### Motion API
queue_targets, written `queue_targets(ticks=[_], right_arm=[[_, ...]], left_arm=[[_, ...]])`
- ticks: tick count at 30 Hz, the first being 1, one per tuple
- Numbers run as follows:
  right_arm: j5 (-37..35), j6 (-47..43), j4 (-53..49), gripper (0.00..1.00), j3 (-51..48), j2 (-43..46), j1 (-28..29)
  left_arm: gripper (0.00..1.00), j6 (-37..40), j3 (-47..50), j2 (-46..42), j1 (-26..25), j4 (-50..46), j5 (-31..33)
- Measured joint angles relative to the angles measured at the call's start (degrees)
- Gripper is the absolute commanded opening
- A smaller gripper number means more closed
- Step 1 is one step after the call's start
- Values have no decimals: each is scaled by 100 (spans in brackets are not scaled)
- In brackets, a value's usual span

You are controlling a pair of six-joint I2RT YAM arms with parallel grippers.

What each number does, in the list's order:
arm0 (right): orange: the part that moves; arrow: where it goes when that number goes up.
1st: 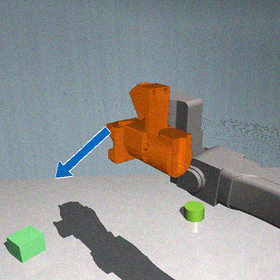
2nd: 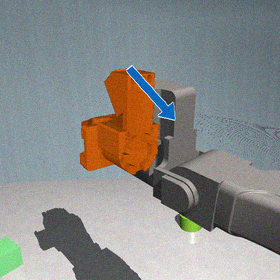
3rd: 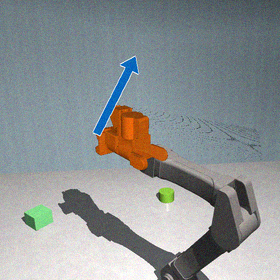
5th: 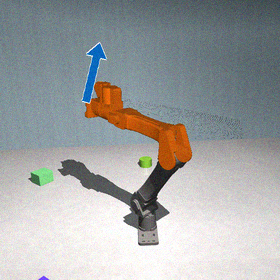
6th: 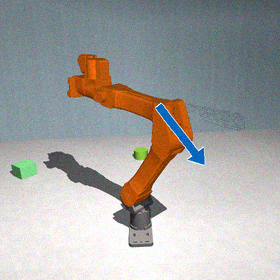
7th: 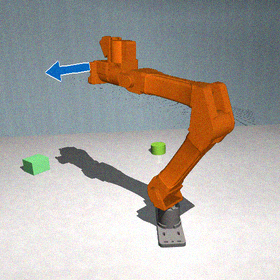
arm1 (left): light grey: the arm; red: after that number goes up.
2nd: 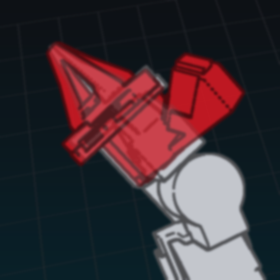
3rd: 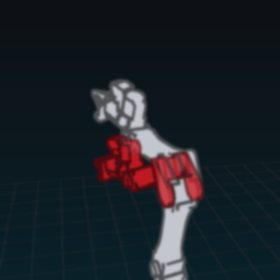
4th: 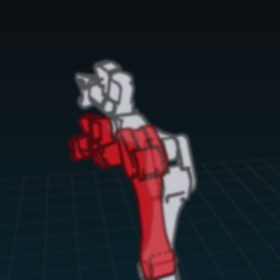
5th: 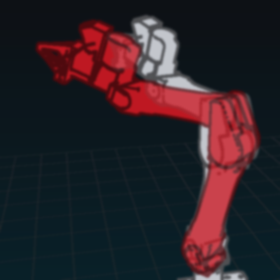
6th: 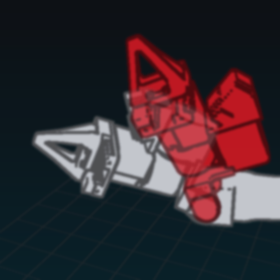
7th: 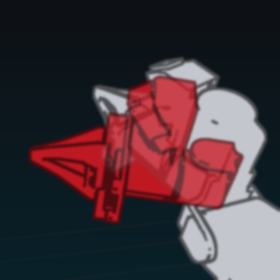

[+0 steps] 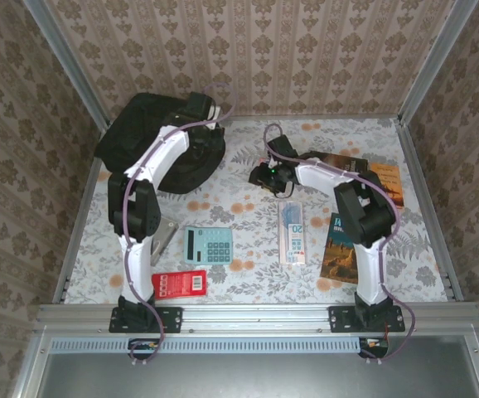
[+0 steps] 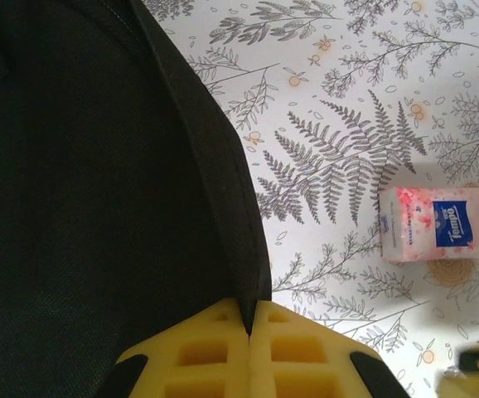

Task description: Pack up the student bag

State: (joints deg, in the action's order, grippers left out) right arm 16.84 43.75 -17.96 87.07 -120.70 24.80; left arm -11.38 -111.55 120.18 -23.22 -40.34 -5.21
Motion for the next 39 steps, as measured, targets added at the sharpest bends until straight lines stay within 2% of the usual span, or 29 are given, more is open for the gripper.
queue_targets(ticks=[7, 10, 14, 17, 20, 27, 32, 36, 39], right_arm=[[-420, 2, -365, 47, 1453, -1062, -149], [-719, 24, -463, 48, 1526, -1093, -433], [-789, 42, -308, 58, 1137, -907, -940], [-791, -20, -249, 67, 579, -446, -1237], [-922, -52, -345, 73, 212, 184, -1303], [-1609, 42, -321, 73, -1169, 2549, -1274], [-2015, 170, -323, 74, -2050, 4096, -1342], [-1971, 192, -350, 74, -2472, 4824, -1364], [-1738, 184, -437, 75, -2651, 5023, -1375]], left_arm=[[0, 245, 122, -48, -195, -52, 138], [0, 356, 129, -68, -374, -63, 197], [0, 551, 129, -107, -752, -61, 205], [0, 688, 90, -107, -1062, -101, 179], [0, 793, -24, -107, -1375, -155, 72], [0, 822, -208, -240, -1982, -428, -79], [0, 839, 289, -796, -2319, -684, -81], [0, 881, 595, -1263, -2658, -922, -140], [0, 970, 780, -1532, -3064, -1069, -190]])
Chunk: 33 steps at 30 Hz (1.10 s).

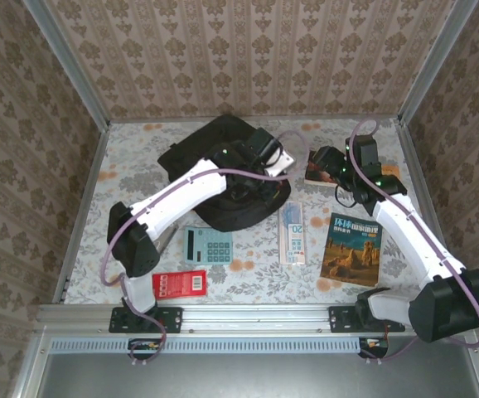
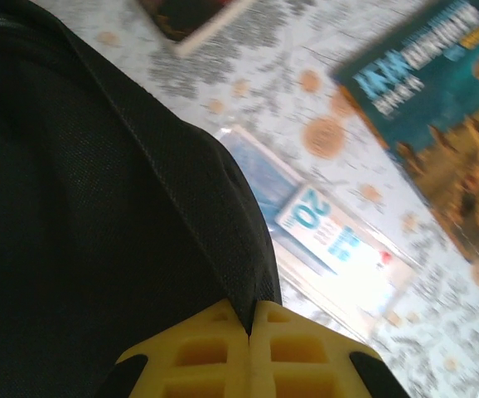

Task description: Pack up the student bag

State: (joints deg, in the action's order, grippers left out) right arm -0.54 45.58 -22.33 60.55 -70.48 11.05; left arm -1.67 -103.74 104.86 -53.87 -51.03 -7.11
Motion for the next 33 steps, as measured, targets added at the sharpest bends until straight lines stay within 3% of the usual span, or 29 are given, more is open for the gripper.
queue_targets(ticks=[10, 11, 15, 17, 21, 26, 30, 33], right_arm=[[769, -387, -516, 74, -129, 17, 2], [833, -420, -533, 74, -129, 15, 2], [1056, -551, -535, 74, -129, -72, 2], [1207, -616, -527, 74, -129, -190, 2], [1547, -721, -509, 73, -129, -525, 22], [1648, -892, -527, 69, -127, -839, 197], [1646, -999, -507, 62, -127, -938, 271], [1648, -1034, -505, 56, -129, -1117, 273]], left_arm=[[0, 328, 1132, -599, -1067, -219, -509], [3, 343, 1244, -601, -1102, -251, -516], [42, 402, 1558, -605, -1102, -343, -485], [52, 407, 1613, -656, -1082, -356, -487], [59, 251, 1683, -1091, -866, -247, -678], [57, -487, 1790, -1827, -37, 345, -922], [55, -1272, 1878, -1836, 616, 918, -1088], [53, -1665, 1893, -1537, 678, 1132, -1204]])
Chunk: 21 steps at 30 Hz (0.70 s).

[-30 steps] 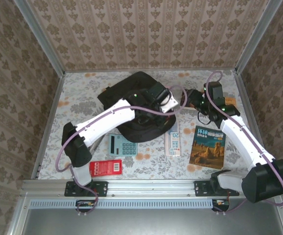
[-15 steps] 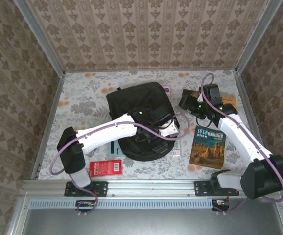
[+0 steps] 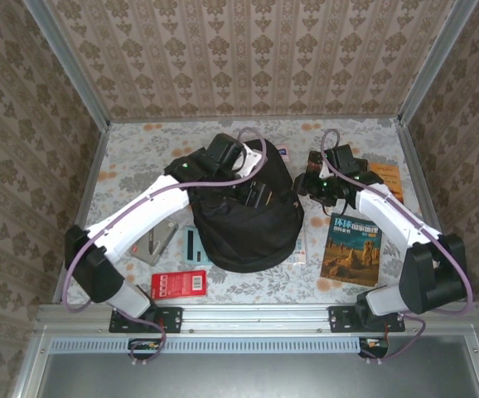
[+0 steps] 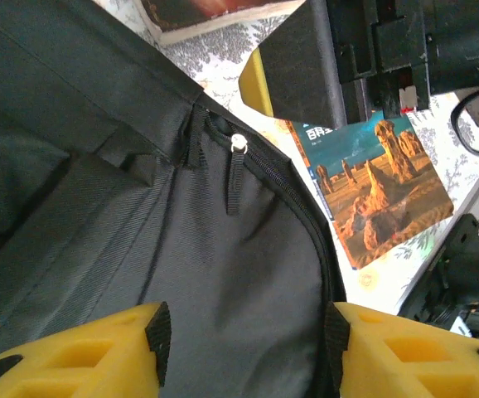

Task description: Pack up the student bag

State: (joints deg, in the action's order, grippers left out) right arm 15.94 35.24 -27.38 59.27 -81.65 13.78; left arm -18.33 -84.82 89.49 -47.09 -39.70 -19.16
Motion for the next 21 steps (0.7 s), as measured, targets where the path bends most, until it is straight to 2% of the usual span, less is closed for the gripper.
queue_targets(ticks=[8, 15, 21], right_arm=[[68, -17, 74, 49, -299, -142, -2], [428, 85, 492, 42, -393, -542, -7], [730, 229, 850, 16, -448, -695, -7]], left_arm=[[51, -590, -13, 828, -28, 256, -326], [50, -758, -33, 927, -28, 332, -448], [50, -767, -33, 927, -28, 389, -463]])
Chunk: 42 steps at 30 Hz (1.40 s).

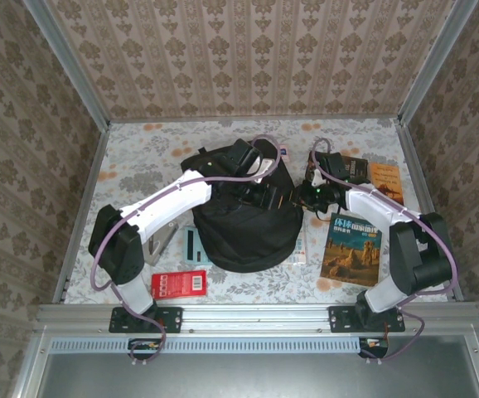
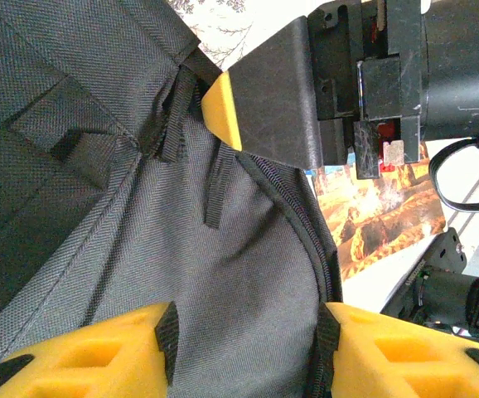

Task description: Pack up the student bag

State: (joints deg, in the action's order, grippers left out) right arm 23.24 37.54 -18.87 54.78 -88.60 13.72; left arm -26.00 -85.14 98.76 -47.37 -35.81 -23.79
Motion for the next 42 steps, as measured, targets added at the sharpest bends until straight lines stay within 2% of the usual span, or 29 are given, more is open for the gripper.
queue_targets(ticks=[4, 8, 16, 25, 31, 42], right_arm=[[83, 52, 269, 4, -136, 81, -4], [203, 195, 503, 0, -391, 330, -37], [723, 859, 1189, 0, -844, 509, -195], [1169, 1718, 2006, 0, -1163, 542, -212], [1303, 2122, 2350, 0, -1309, 621, -223], [1434, 2470, 2653, 0, -1434, 682, -223]], left_arm=[[50, 0, 0, 4, 0, -4, 4], [50, 0, 0, 144, 2, -9, -4], [48, -42, 0, 535, 17, 72, -216], [50, -435, 70, 737, 105, 710, -960], [52, -588, 184, 739, 173, 887, -1228], [48, -595, 232, 1001, 170, 977, -1519]])
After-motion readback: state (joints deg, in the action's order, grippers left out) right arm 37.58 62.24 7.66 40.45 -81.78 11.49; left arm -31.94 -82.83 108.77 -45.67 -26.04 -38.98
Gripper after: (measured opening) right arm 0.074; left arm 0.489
